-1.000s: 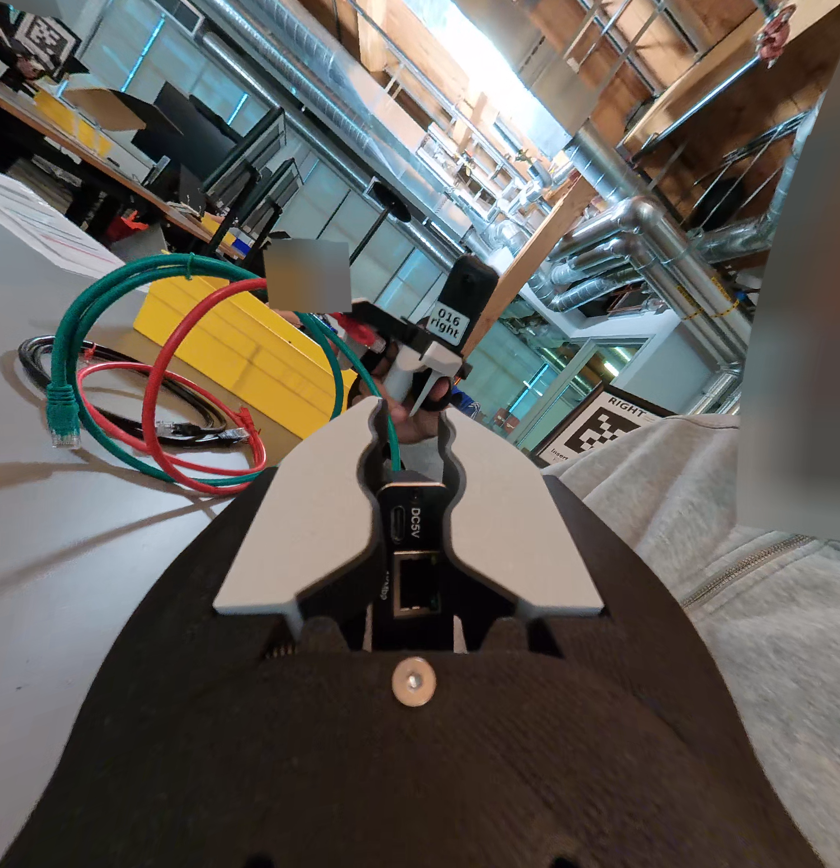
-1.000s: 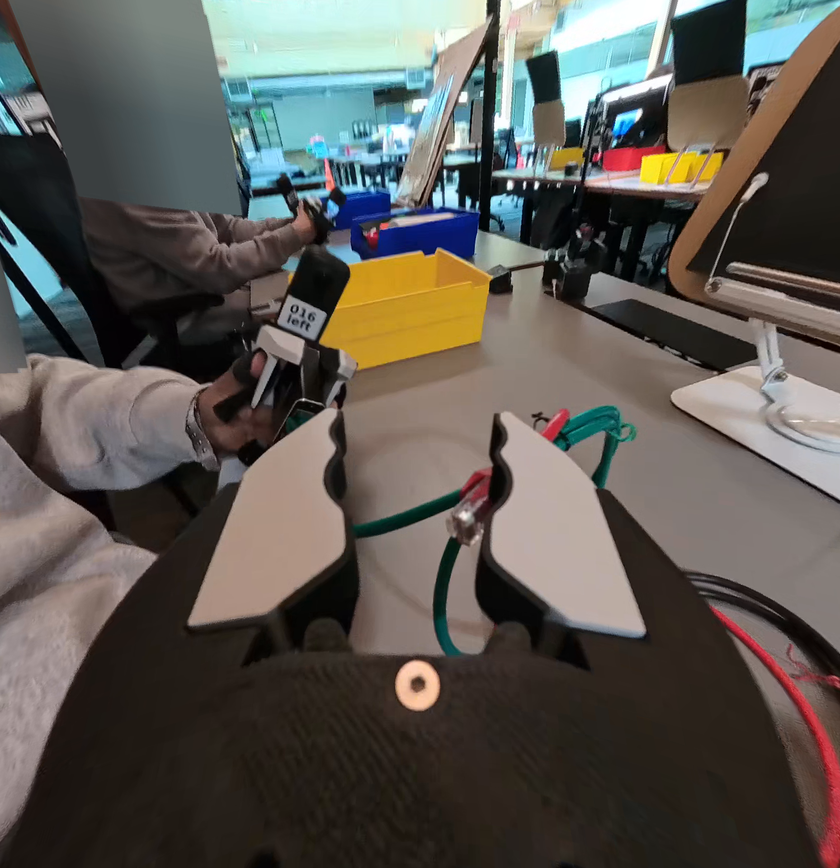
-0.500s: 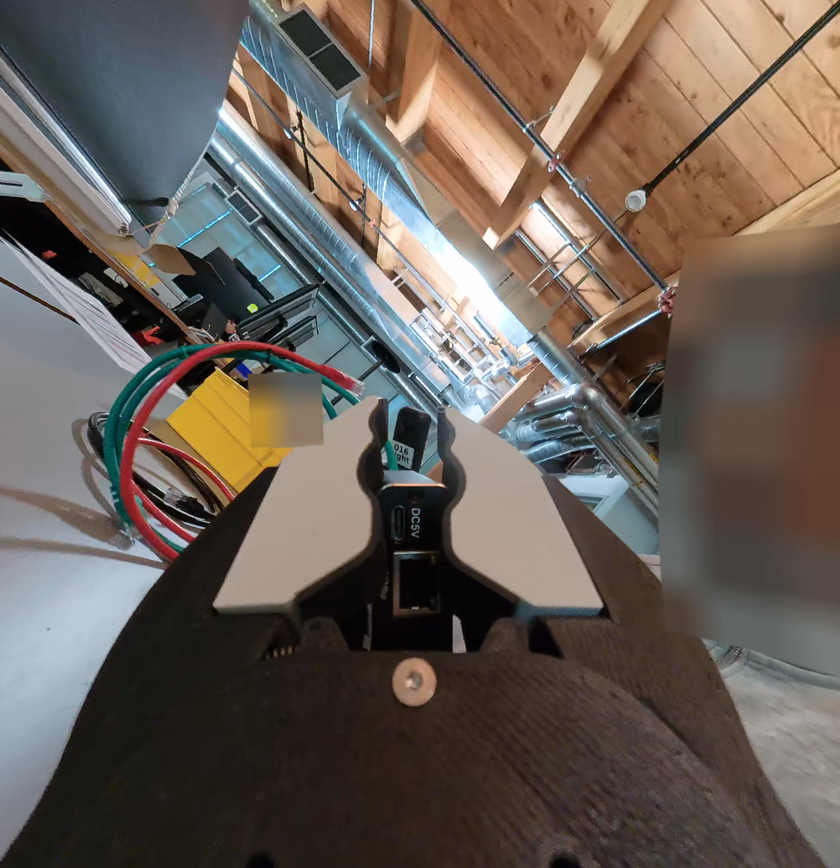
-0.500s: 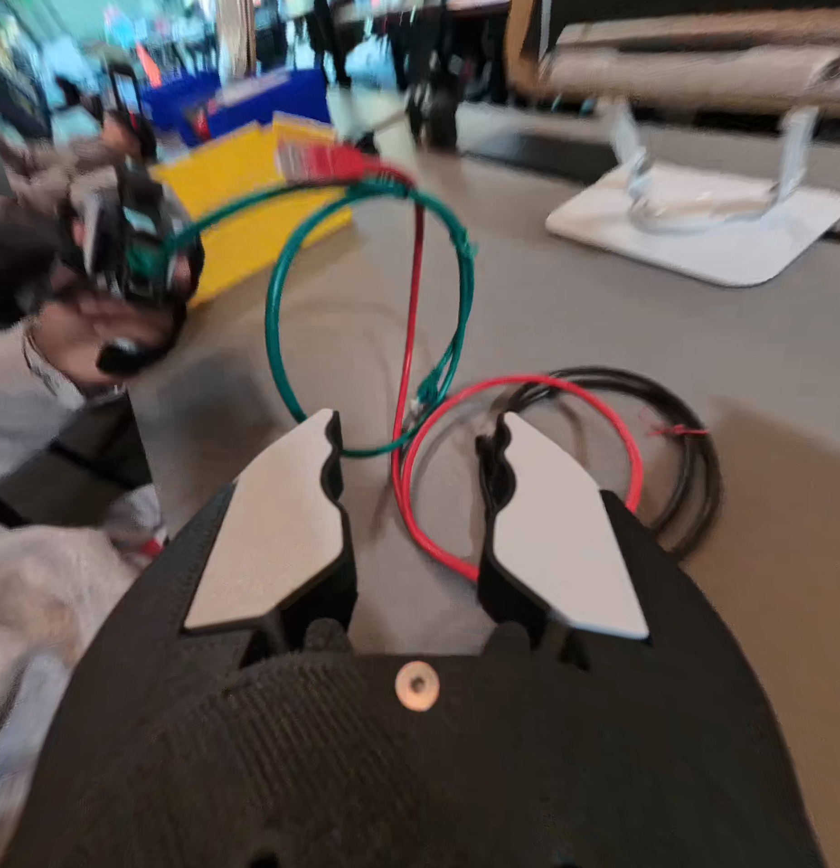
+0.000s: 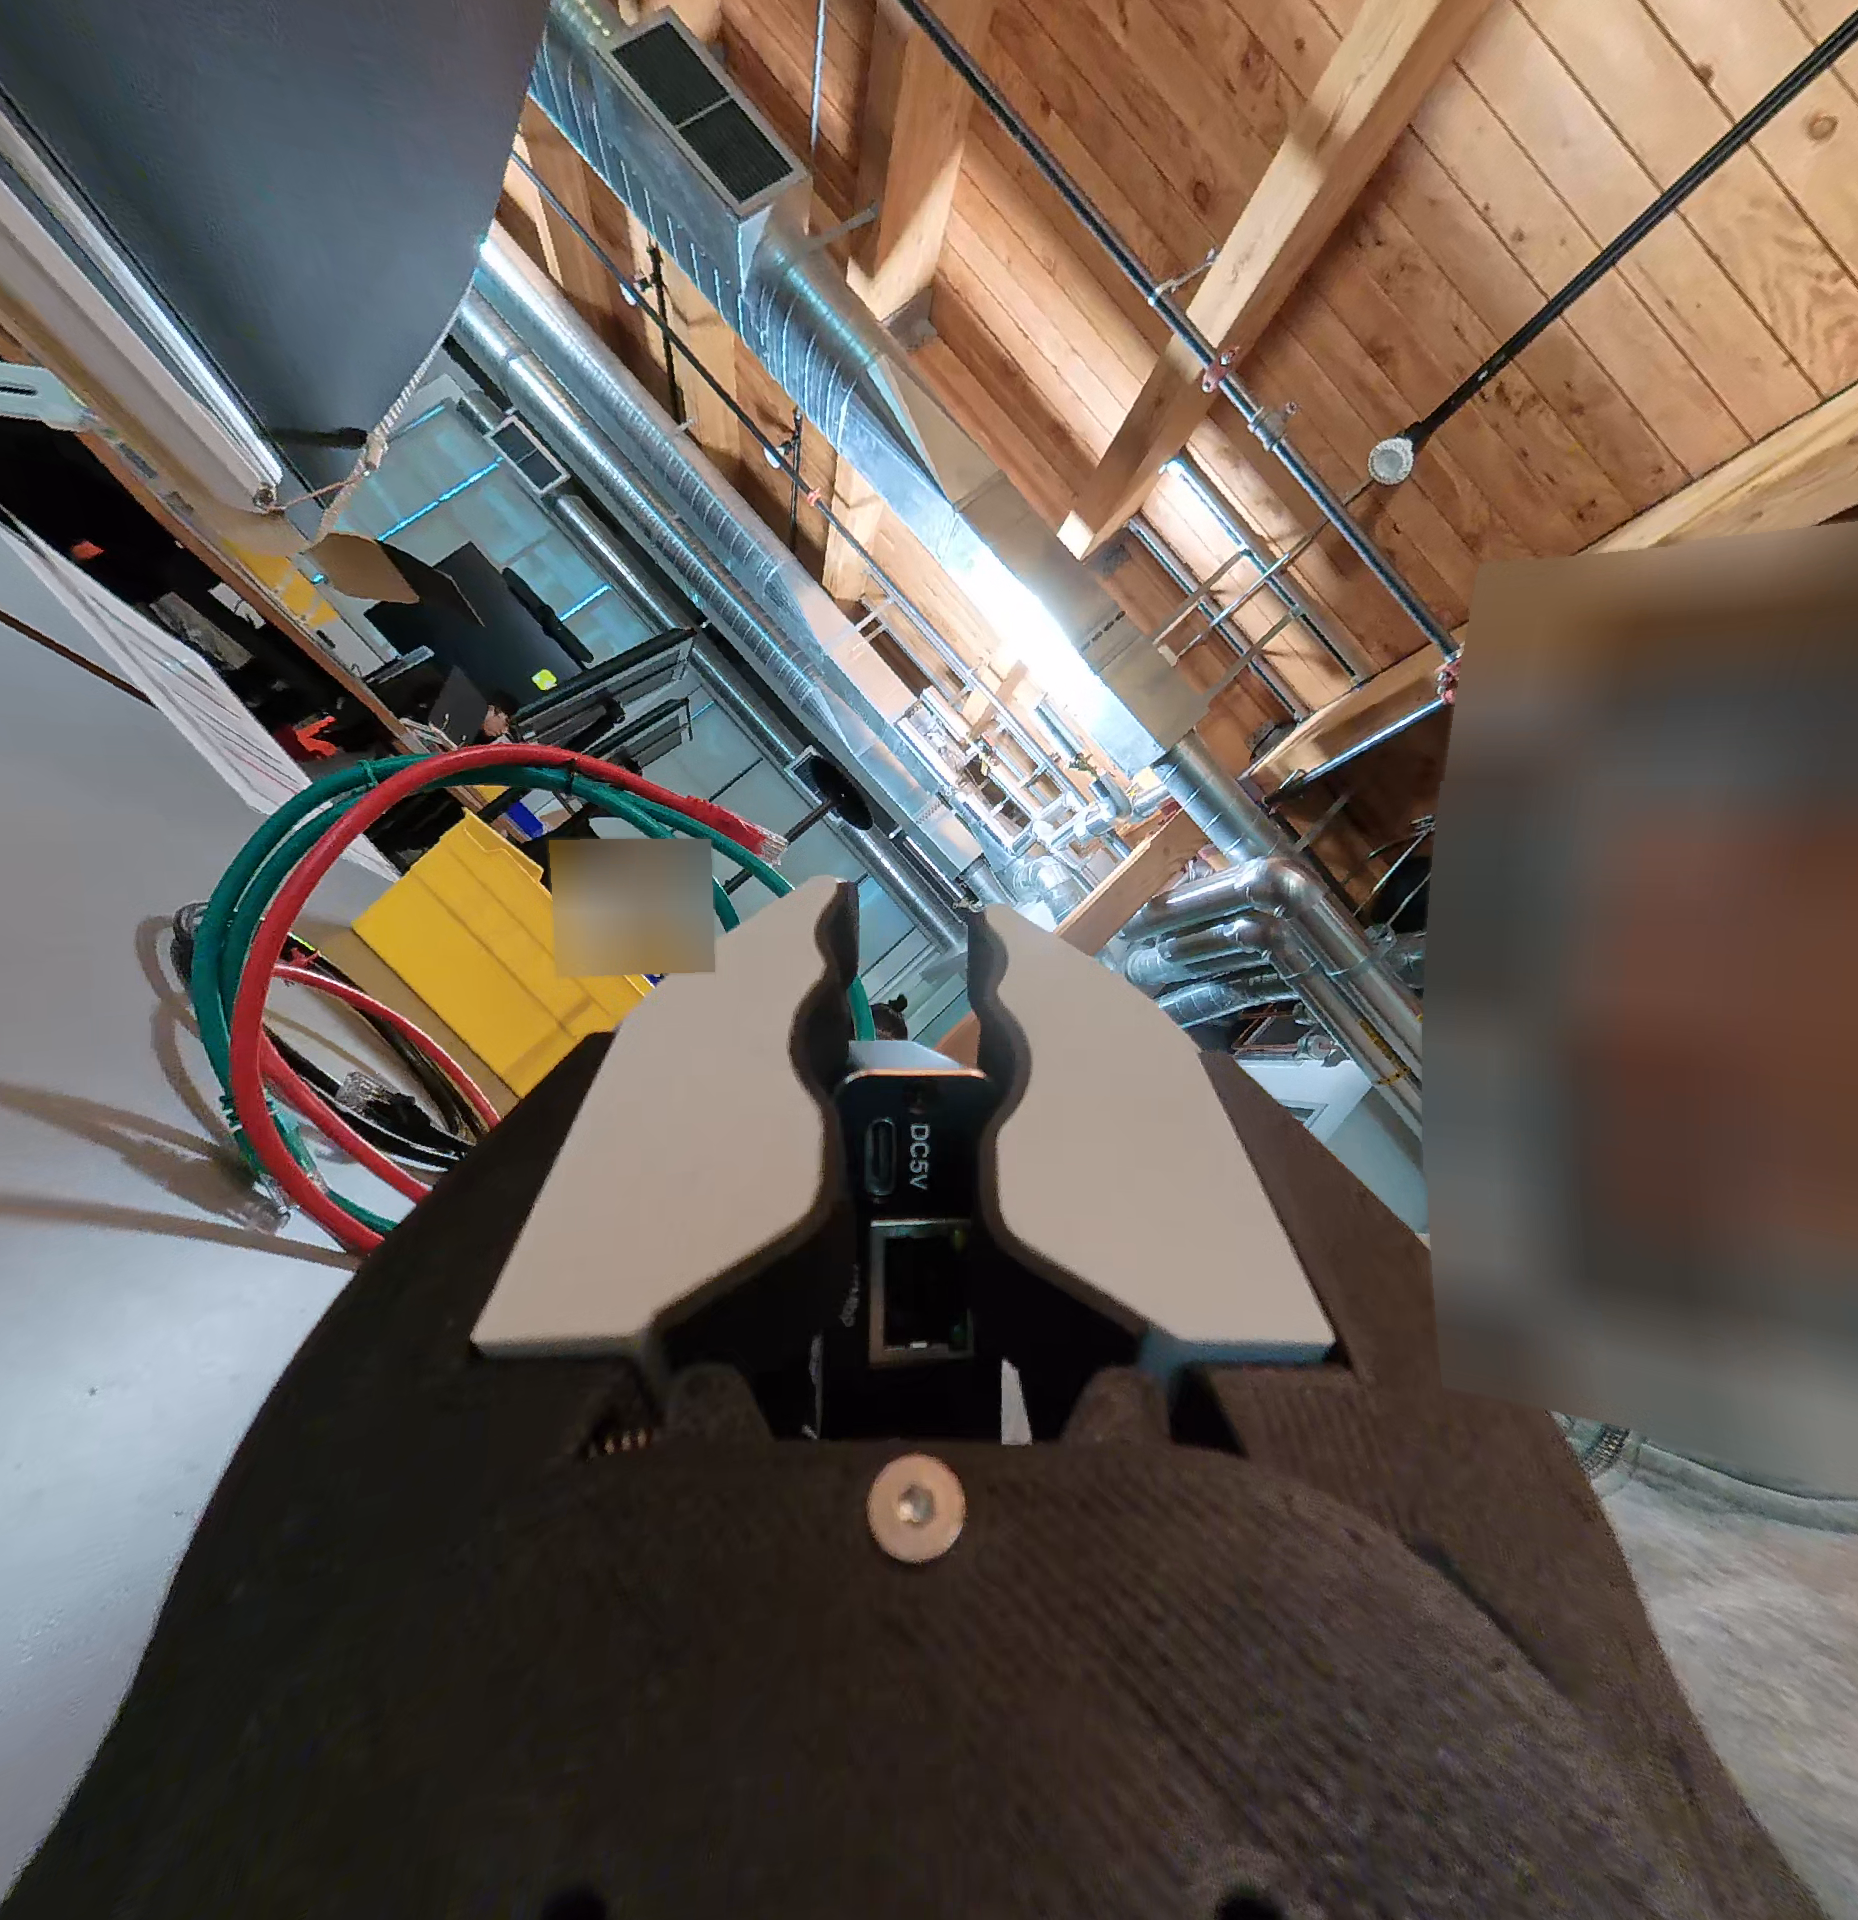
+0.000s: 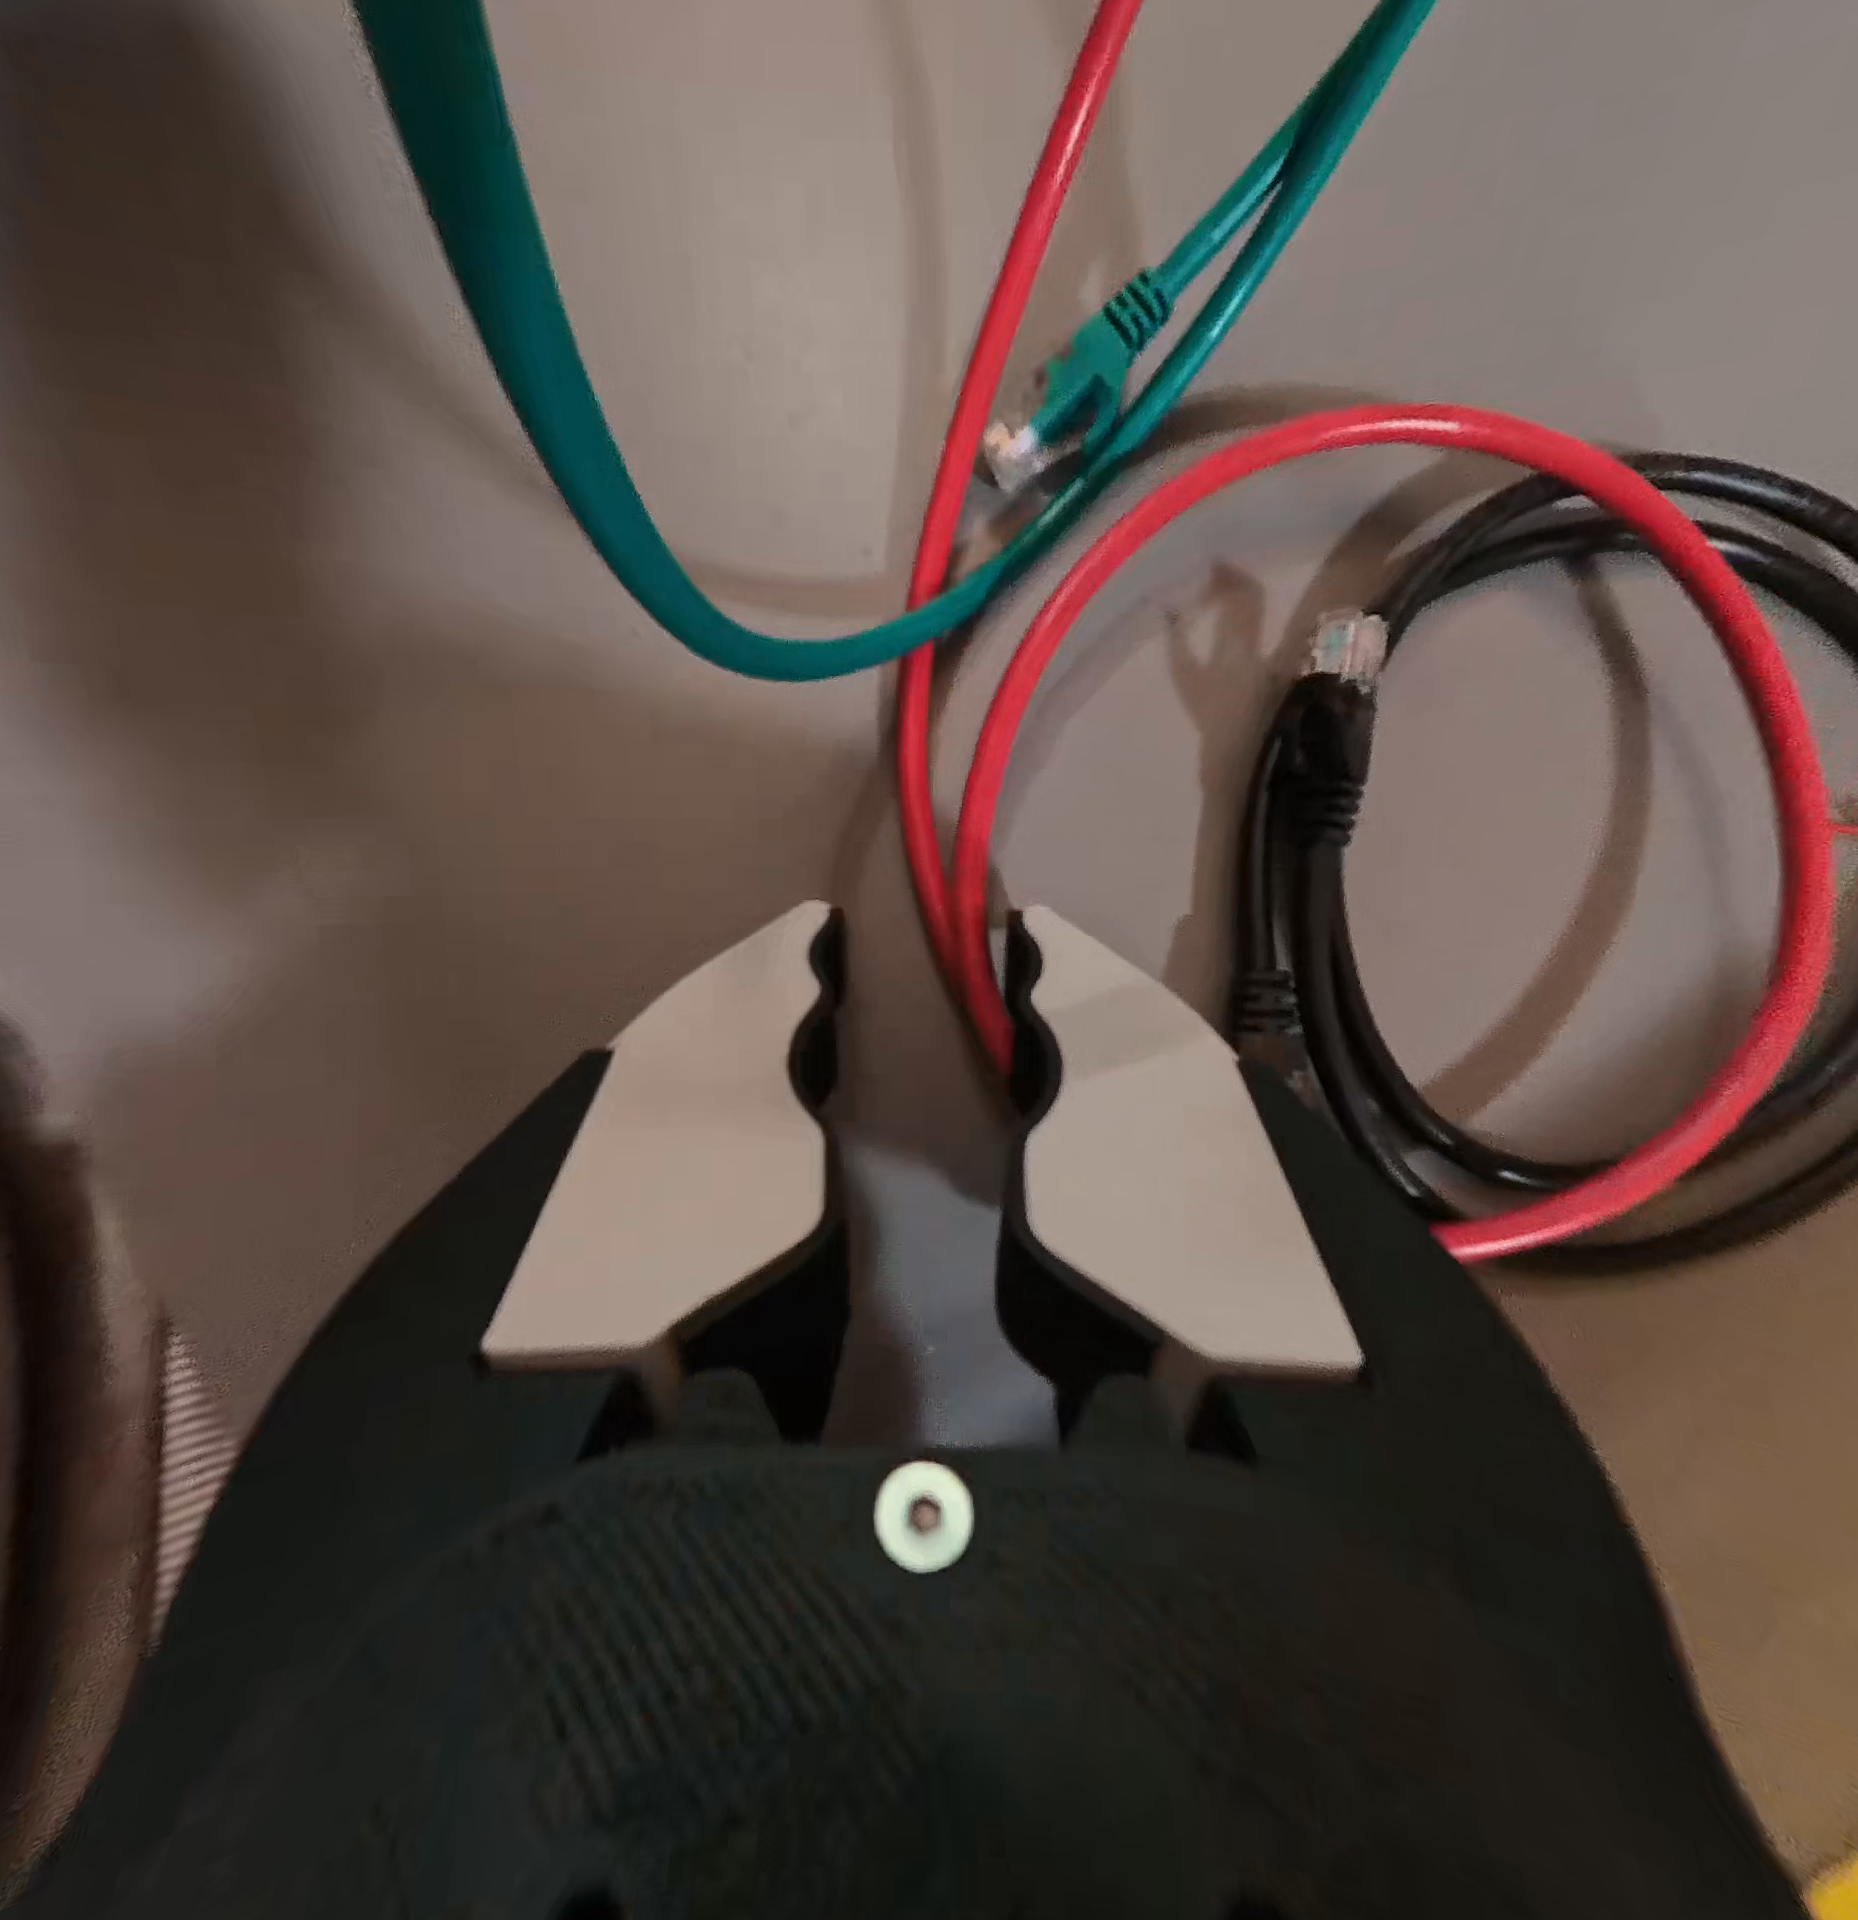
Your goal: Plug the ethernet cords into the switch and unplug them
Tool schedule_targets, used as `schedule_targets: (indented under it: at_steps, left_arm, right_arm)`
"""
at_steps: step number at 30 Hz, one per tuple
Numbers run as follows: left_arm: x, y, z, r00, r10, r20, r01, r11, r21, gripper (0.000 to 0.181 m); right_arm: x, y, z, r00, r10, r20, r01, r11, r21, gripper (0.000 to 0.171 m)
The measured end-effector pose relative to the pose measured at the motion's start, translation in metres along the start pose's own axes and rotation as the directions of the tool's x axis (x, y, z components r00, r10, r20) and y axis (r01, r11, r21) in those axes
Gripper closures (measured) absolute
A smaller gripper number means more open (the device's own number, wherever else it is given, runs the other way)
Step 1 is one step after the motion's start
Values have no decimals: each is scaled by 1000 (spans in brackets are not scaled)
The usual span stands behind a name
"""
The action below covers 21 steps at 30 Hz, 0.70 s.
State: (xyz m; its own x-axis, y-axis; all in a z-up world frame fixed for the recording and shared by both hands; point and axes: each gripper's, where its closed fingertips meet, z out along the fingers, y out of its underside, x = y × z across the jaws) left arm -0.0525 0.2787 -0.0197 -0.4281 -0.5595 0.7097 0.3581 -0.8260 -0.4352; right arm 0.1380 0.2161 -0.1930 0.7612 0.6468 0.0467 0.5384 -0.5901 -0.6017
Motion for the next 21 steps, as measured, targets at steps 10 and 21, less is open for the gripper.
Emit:
schedule_targets:
  at_steps: [10,21]
  left_arm:
    - [-4,-12,-8,1000,-4,9,4,999,43,161]
    - [-16,-33,-26,998,-63,20,59,987,148,160]
  right_arm:
    - [-71,-5,-44,883,-89,461,69,996,61,165]
    - [-78,-47,-175,573,-258,778,-266,839,475,166]
